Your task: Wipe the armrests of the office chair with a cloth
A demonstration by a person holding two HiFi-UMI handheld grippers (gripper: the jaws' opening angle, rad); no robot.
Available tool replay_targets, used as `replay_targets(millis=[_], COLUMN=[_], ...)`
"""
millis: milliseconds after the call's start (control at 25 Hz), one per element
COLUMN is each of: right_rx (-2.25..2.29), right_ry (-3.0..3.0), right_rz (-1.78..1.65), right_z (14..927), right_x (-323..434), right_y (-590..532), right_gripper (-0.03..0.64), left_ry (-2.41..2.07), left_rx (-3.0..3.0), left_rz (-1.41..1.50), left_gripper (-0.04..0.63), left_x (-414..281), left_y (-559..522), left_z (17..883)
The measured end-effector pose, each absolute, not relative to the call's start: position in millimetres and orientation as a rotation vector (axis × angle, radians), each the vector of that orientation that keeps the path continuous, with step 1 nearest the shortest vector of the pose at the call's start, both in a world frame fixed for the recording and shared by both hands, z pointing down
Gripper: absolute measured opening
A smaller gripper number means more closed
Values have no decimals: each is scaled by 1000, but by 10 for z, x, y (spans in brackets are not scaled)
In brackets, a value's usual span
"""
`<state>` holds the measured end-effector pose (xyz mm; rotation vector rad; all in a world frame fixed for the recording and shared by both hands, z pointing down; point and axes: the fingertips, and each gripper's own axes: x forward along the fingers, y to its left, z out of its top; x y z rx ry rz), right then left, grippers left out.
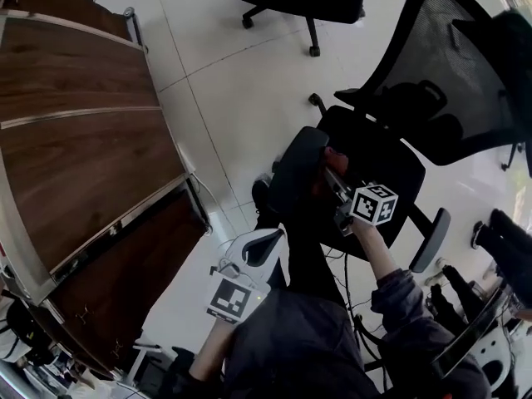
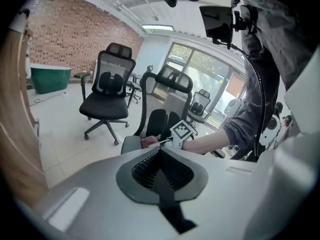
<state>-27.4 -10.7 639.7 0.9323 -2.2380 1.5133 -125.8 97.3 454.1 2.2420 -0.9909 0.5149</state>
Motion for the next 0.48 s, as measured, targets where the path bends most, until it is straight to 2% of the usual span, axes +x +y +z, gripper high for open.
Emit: replay_targets(millis=[240, 480], right_rx=[680, 244], right_ry=[-2444, -2492], right_rz=[1325, 974], right_z=[5410, 5271], right_x=[-422, -1336], right_y=[-522, -965], right_gripper=[55, 55], left_ry=[-1069, -1169], left_rx=[2236, 2149], left_rz=[439, 338], left_gripper=[15, 15], left_x=[-1387, -1685], left_y=[837, 819], left_z=[4492, 4646])
